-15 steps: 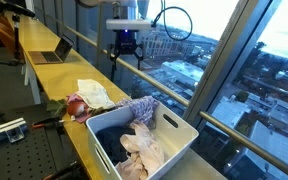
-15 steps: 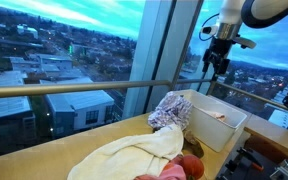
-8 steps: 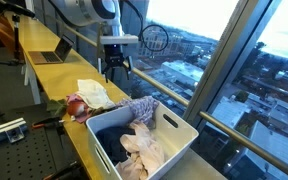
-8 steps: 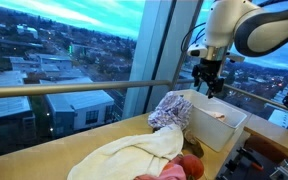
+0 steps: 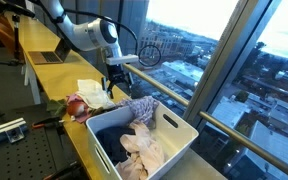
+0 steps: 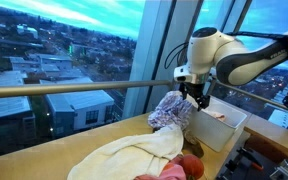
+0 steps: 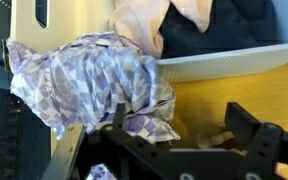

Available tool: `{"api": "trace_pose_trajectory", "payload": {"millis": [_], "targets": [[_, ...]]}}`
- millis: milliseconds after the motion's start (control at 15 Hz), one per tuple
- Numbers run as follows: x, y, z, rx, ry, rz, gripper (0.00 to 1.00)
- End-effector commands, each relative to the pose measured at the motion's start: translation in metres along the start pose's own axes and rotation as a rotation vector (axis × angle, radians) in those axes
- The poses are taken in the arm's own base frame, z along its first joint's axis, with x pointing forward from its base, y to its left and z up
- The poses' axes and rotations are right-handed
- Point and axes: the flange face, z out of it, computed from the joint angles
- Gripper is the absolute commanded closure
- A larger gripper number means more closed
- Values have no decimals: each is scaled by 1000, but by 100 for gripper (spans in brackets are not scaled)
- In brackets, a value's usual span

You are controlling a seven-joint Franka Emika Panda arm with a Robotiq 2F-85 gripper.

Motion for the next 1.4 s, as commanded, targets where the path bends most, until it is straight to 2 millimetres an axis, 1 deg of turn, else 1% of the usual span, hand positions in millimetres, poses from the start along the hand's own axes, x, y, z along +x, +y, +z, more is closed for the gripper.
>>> {"api": "trace_pose_trajectory", "payload": {"millis": [0,200,600,800,1067,1133,1200,1333], "targets": [[20,19,17,-42,-18,-58,0],[30,22,34,-63,-50,-106,0],[41,31,63,-82,-99,-164,0],[42,34,80,-85,-124,-181,0],[37,39,107,-78,-161,-182,0],[35,39,111,-72,-166,-175,25],[33,38,113,-65,-167,-169,26],[30,33,106,-56,-159,-148,42]]}}
